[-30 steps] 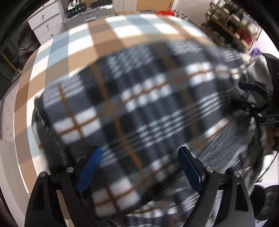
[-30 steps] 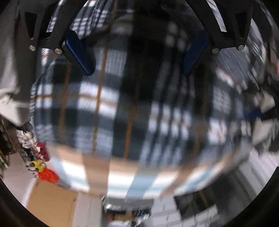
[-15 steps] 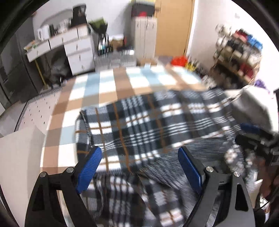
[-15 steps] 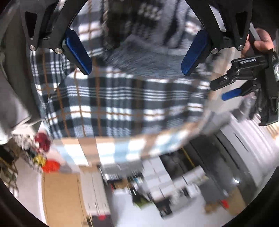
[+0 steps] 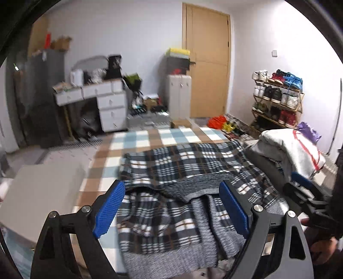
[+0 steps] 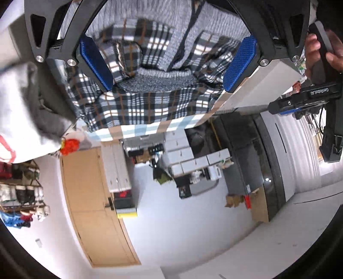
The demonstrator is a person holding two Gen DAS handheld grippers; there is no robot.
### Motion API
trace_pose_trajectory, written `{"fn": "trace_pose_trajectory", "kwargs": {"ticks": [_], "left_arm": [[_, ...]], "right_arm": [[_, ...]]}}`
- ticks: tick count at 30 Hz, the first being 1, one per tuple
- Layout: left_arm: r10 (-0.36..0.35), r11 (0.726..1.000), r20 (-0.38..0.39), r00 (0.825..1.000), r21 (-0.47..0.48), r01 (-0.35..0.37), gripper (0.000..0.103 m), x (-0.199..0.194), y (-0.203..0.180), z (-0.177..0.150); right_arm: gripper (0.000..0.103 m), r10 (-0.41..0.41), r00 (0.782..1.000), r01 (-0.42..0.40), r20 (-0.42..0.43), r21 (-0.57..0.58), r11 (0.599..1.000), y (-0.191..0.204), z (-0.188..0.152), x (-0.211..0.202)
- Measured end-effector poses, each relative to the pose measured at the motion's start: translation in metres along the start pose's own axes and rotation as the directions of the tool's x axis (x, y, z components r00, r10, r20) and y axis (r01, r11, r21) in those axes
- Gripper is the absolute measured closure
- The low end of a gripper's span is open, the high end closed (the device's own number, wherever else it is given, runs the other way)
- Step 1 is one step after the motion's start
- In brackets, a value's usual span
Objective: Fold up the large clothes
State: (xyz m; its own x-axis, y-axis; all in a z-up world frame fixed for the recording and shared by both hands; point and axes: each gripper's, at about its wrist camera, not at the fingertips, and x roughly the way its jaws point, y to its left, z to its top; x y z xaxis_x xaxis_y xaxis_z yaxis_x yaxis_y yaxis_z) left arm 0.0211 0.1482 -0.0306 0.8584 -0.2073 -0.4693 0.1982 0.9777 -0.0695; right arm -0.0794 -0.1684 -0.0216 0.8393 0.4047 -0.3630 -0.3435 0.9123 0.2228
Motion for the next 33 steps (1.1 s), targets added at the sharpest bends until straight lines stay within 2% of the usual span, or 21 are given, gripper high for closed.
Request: {"fn": "trace_pose_trajectory", "kwargs": {"ticks": [3,4,6,10,14,17,20,22,24,26,28,30,32,33], "left_arm": [[0.015,1.000,0.011,1.000,0.007,-0.015,0.016,-0.012,-0.001,-0.013],[0.013,1.000,0.010,1.000,0.003,-0.013,0.015,-0.015,0.001,-0.017],[0.019,1.000,-0.003,1.000,-0.017,-0.019,0.004,-0.016,0.010,-0.026],[0.043,0.998,-0.015,0.999,-0.049,-0.043,0.003,-0.014,0.031,-0.045],[0.053,0.995,-0.102,0.993,-0.083,-0.062,0.003,0.003,0.054,-0.060],[0.007,0.990,-0.200,0.980,-0.136,-0.035,0.003,0.022,0.068,-0.070],[-0.050,0.975,-0.260,0.964,-0.223,-0.009,0.003,0.041,0.082,-0.081],[-0.134,0.952,-0.293,0.947,-0.303,0.041,0.003,0.054,0.089,-0.090],[-0.241,0.924,-0.331,0.912,-0.366,0.112,0.003,0.072,0.093,-0.100],[-0.289,0.908,-0.372,0.882,-0.397,0.130,0.003,0.084,0.093,-0.109],[-0.327,0.897,-0.392,0.860,-0.415,0.152,0.003,0.092,0.094,-0.110],[-0.401,0.866,-0.414,0.817,-0.462,0.192,0.003,0.099,0.095,-0.111],[-0.424,0.850,-0.423,0.801,-0.492,0.190,0.003,0.102,0.098,-0.116],[-0.452,0.830,-0.413,0.791,-0.519,0.204,0.003,0.102,0.100,-0.119]], "right_arm": [[0.000,0.000,1.000,0.000,0.031,-0.002,1.000,-0.002,-0.021,-0.025],[0.000,0.000,1.000,0.000,0.016,-0.003,1.000,-0.003,-0.026,-0.029],[0.000,-0.006,1.000,0.006,0.003,-0.005,1.000,-0.005,-0.032,-0.035],[0.000,0.013,0.999,-0.013,0.032,0.008,1.000,-0.011,-0.041,-0.049],[0.000,0.017,0.999,-0.019,0.031,0.053,0.998,-0.024,-0.040,-0.049],[0.000,0.039,0.999,-0.037,-0.009,0.155,0.987,-0.042,-0.039,-0.040],[0.000,0.051,0.999,-0.052,0.009,0.213,0.976,-0.053,-0.039,-0.043],[0.000,0.058,0.998,-0.062,0.021,0.233,0.970,-0.056,-0.039,-0.046],[0.000,0.071,0.997,-0.074,0.022,0.240,0.968,-0.057,-0.039,-0.048],[0.000,0.076,0.997,-0.077,0.016,0.237,0.968,-0.057,-0.039,-0.047],[0.000,0.080,0.997,-0.080,0.009,0.233,0.969,-0.055,-0.038,-0.045],[0.000,0.087,0.996,-0.086,0.006,0.224,0.971,-0.052,-0.038,-0.045],[0.000,0.086,0.996,-0.085,0.007,0.215,0.973,-0.050,-0.038,-0.045],[0.000,0.086,0.996,-0.086,0.007,0.213,0.973,-0.049,-0.039,-0.045]]}}
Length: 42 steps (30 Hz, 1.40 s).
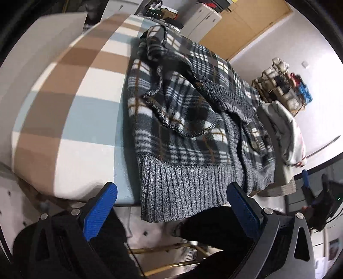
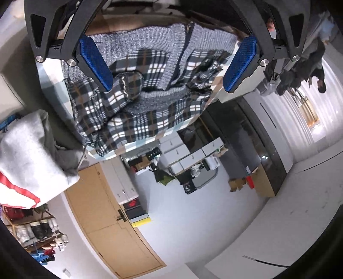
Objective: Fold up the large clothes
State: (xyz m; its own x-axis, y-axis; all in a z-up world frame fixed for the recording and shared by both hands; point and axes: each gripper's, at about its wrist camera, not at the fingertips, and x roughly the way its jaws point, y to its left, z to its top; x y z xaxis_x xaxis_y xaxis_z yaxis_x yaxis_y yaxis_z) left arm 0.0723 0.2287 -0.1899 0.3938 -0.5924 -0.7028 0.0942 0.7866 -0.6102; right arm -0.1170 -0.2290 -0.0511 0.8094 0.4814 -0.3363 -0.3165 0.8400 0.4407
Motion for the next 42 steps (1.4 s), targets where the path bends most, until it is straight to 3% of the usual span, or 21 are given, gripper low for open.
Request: {"fn": "trace_pose_trajectory", "kwargs": {"ticks": [3,6,11,17,23,24,27,28,32,36,38,42], "left_arm": [[-0.084,0.996,-0.056,0.995,-0.047,0.082,0.004,0.005,0.008,-0.003],[-0.132,0.990,-0.061,0.989,-0.050,0.129,0.003,0.004,0.008,-0.003],[-0.168,0.986,-0.109,0.980,-0.036,0.165,0.003,0.011,0.001,-0.001],[-0.290,0.955,-0.235,0.928,-0.016,0.295,0.003,0.029,-0.012,0.020],[-0.436,0.888,-0.170,0.884,0.081,0.453,0.003,0.013,-0.027,0.027],[-0.438,0.889,-0.155,0.886,0.072,0.452,0.003,0.013,-0.025,0.027],[-0.362,0.931,-0.139,0.922,-0.013,0.364,0.003,0.023,-0.009,0.027],[-0.369,0.929,-0.147,0.918,-0.042,0.367,0.003,0.026,-0.005,0.026],[-0.315,0.949,-0.130,0.940,-0.047,0.311,0.003,0.019,0.000,0.020],[-0.140,0.990,-0.103,0.985,-0.004,0.140,0.004,0.017,-0.009,0.010],[-0.065,0.995,-0.106,0.992,0.067,0.072,0.004,0.018,-0.019,0.006],[-0.102,0.990,-0.122,0.987,0.089,0.114,0.004,0.031,-0.025,0.009]], "right_arm": [[0.000,-0.001,1.000,0.001,-0.002,-0.003,1.000,0.001,-0.002,-0.001],[0.000,0.001,1.000,-0.001,-0.005,-0.005,1.000,0.002,-0.002,-0.001],[0.000,0.002,1.000,-0.002,-0.011,-0.002,1.000,0.002,-0.003,0.000],[0.000,-0.003,1.000,0.002,-0.021,-0.016,1.000,0.006,-0.004,0.001],[0.000,0.010,1.000,-0.011,-0.017,-0.030,0.999,0.009,-0.005,-0.002],[0.000,0.013,1.000,-0.013,-0.017,-0.031,0.999,0.009,-0.005,-0.002],[0.000,0.014,1.000,-0.014,-0.023,-0.033,0.999,0.010,-0.004,-0.001],[0.000,0.013,1.000,-0.014,-0.026,-0.034,0.999,0.010,-0.004,0.000],[0.000,0.004,1.000,-0.005,-0.029,-0.047,0.999,0.013,-0.006,-0.001],[0.000,-0.007,0.999,0.005,-0.032,-0.061,0.998,0.016,-0.007,0.000],[0.000,-0.012,0.999,0.009,-0.040,-0.065,0.998,0.017,-0.007,0.002],[0.000,-0.023,0.999,0.019,-0.047,-0.089,0.996,0.021,-0.009,0.003]]}}
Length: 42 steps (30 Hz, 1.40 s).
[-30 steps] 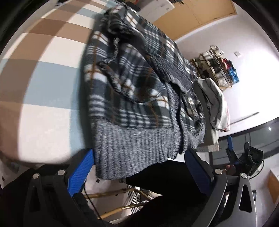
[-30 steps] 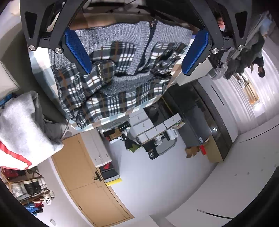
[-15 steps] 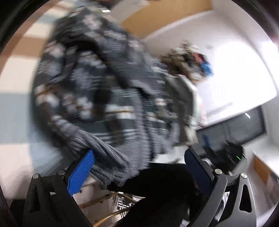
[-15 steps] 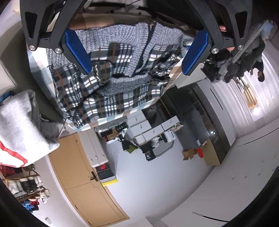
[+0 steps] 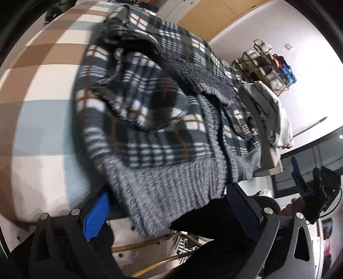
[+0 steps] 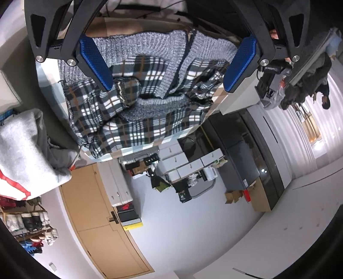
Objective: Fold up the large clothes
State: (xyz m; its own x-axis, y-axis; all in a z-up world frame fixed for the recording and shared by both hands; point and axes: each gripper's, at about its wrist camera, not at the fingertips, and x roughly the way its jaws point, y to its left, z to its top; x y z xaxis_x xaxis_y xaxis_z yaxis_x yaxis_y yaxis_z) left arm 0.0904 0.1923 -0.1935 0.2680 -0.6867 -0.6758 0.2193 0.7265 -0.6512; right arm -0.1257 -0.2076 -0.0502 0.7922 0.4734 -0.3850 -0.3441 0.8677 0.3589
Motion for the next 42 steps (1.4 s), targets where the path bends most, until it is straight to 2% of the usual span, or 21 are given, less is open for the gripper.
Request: {"fn": "trace_pose_trajectory", "kwargs": {"ticks": [4,5,6,8,10,14,16,18,20,22,23,25,26,28,29,32,34,37,38,40,42], "left_arm": [[-0.052,0.998,0.030,0.998,-0.023,0.052,0.005,0.004,0.005,0.009],[-0.059,0.997,0.053,0.997,-0.042,0.061,0.023,0.002,0.008,0.011],[-0.043,0.998,0.053,0.998,-0.052,0.046,0.060,0.003,0.011,0.012],[0.005,0.997,0.036,0.999,-0.071,-0.002,0.092,0.007,0.016,0.011],[0.007,0.996,0.031,0.999,-0.091,-0.004,0.095,0.006,0.018,0.009],[0.016,0.997,0.050,0.999,-0.071,-0.012,0.097,-0.008,0.011,0.007],[-0.033,0.999,0.119,0.992,-0.016,0.035,0.097,-0.026,0.003,0.006],[-0.069,0.998,0.162,0.984,0.024,0.066,0.097,-0.038,-0.001,0.007],[-0.120,0.993,0.178,0.977,0.034,0.115,0.097,-0.044,-0.001,0.012],[-0.146,0.989,0.190,0.971,0.041,0.141,0.097,-0.045,0.001,0.018],[-0.156,0.988,0.188,0.970,0.044,0.150,0.097,-0.043,0.002,0.020],[-0.193,0.981,0.172,0.966,0.058,0.186,0.097,-0.036,0.004,0.024],[-0.198,0.980,0.167,0.966,0.064,0.190,0.097,-0.032,0.002,0.025],[-0.197,0.980,0.152,0.969,0.072,0.188,0.097,-0.027,0.000,0.023],[-0.188,0.981,0.136,0.973,0.066,0.181,0.097,-0.025,-0.001,0.023],[-0.172,0.983,0.119,0.978,0.081,0.164,0.097,-0.025,-0.005,0.020],[-0.182,0.982,0.115,0.976,0.074,0.175,0.094,-0.027,-0.003,0.019],[-0.218,0.976,0.106,0.970,0.017,0.217,0.082,-0.027,0.008,0.020],[-0.222,0.975,0.105,0.969,-0.006,0.224,0.081,-0.026,0.012,0.021],[-0.230,0.972,0.101,0.968,-0.032,0.235,0.081,-0.025,0.017,0.022],[-0.232,0.971,0.098,0.968,-0.040,0.237,0.081,-0.024,0.017,0.023]], "right_arm": [[0.000,-0.007,1.000,0.007,-0.001,-0.025,1.000,0.004,-0.002,-0.001],[0.000,-0.006,1.000,0.006,0.000,-0.028,1.000,0.005,-0.002,-0.001],[0.000,-0.005,1.000,0.005,0.001,-0.028,1.000,0.005,-0.002,-0.001],[0.000,-0.003,1.000,0.004,0.005,-0.026,1.000,0.005,-0.002,-0.002],[0.000,-0.001,1.000,0.001,0.014,-0.016,1.000,0.003,-0.002,-0.004],[0.000,-0.001,1.000,0.000,0.015,0.050,0.999,-0.010,0.001,-0.006],[0.000,-0.013,1.000,0.013,-0.002,0.101,0.995,-0.021,0.004,-0.003],[0.000,-0.066,0.996,0.073,-0.055,0.144,0.987,-0.034,0.009,0.005],[0.000,-0.116,0.984,0.132,-0.136,0.123,0.984,-0.041,0.017,0.018],[0.000,-0.198,0.957,0.218,-0.211,0.075,0.973,-0.047,0.024,0.029],[0.000,-0.234,0.927,0.260,-0.294,0.053,0.964,-0.054,0.027,0.040],[0.000,-0.197,0.893,0.244,-0.404,0.069,0.967,-0.066,0.026,0.053],[0.000,-0.172,0.868,0.238,-0.466,0.086,0.967,-0.074,0.023,0.061],[0.000,-0.139,0.833,0.233,-0.535,0.111,0.966,-0.084,0.019,0.069],[0.000,-0.107,0.807,0.225,-0.581,0.135,0.965,-0.092,0.016,0.075],[0.000,-0.122,0.760,0.267,-0.638,0.135,0.954,-0.103,0.012,0.085],[0.000,-0.169,0.754,0.303,-0.634,0.109,0.947,-0.110,0.016,0.086],[0.000,-0.157,0.737,0.306,-0.658,0.117,0.945,-0.112,0.014,0.083],[0.000,-0.188,0.723,0.315,-0.665,0.075,0.946,-0.109,0.013,0.081],[0.000,-0.266,0.673,0.290,-0.690,-0.084,0.953,-0.098,0.005,0.081],[0.000,-0.343,0.629,0.274,-0.698,-0.214,0.938,-0.089,-0.006,0.084]]}}
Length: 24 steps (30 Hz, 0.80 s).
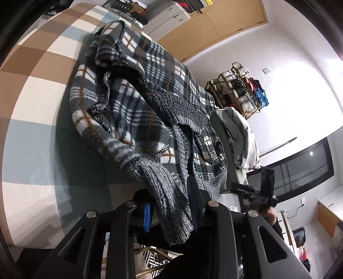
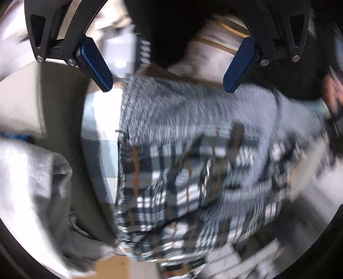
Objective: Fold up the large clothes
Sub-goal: 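Grasp the grey knit hem edge with the left gripper while the right gripper grasps it too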
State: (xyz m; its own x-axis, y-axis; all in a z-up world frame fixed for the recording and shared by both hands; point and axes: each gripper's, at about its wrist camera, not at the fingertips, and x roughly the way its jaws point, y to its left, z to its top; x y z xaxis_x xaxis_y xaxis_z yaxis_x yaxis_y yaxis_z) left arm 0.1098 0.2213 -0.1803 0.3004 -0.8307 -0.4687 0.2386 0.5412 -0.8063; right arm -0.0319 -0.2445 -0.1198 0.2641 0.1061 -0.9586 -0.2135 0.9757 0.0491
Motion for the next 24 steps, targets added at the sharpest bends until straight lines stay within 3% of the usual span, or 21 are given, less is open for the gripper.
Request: {"fn": "trace_pose_trajectory", "kwargs": {"ticks": [4,7,8,10,12,13,17,22,24], "left_arm": [[0.027,0.999,-0.007,1.000,0.026,-0.027,0.081,0.003,-0.005,-0.002],[0.055,0.998,-0.017,0.998,0.044,-0.054,0.081,0.006,-0.007,-0.004],[0.059,0.997,-0.021,0.998,0.044,-0.058,0.081,0.007,-0.007,-0.004],[0.053,0.998,-0.024,0.998,0.033,-0.052,0.081,0.007,-0.005,-0.003],[0.041,0.999,-0.026,0.999,0.018,-0.040,0.081,0.008,-0.004,-0.002],[0.036,0.999,-0.027,0.999,0.012,-0.036,0.081,0.008,-0.003,-0.002],[0.030,1.000,-0.029,0.999,-0.002,-0.030,0.081,0.006,0.000,-0.001],[0.042,0.999,-0.032,0.999,-0.012,-0.042,0.081,0.005,0.003,-0.002],[0.054,0.998,-0.039,0.998,-0.018,-0.055,0.081,0.006,0.004,-0.003]], "right_arm": [[0.005,-0.090,0.995,0.087,-0.035,-0.081,0.993,0.005,-0.002,0.016],[0.019,-0.098,0.995,0.096,-0.027,-0.068,0.993,0.001,0.003,0.020],[0.031,-0.110,0.993,0.107,-0.042,-0.067,0.992,-0.001,0.004,0.023],[0.043,-0.095,0.995,0.093,-0.044,-0.053,0.994,-0.003,0.006,0.025],[0.069,-0.058,0.998,0.058,-0.027,-0.023,0.998,-0.006,0.005,0.021],[0.096,-0.048,0.999,0.048,-0.015,-0.010,0.999,-0.009,0.005,0.018],[0.094,0.032,0.997,-0.037,0.070,0.074,0.997,-0.023,-0.003,0.000],[0.095,0.128,0.977,-0.157,0.171,0.171,0.973,-0.046,-0.021,-0.014],[0.095,0.148,0.974,-0.182,0.171,0.204,0.962,-0.050,-0.028,-0.011]]}}
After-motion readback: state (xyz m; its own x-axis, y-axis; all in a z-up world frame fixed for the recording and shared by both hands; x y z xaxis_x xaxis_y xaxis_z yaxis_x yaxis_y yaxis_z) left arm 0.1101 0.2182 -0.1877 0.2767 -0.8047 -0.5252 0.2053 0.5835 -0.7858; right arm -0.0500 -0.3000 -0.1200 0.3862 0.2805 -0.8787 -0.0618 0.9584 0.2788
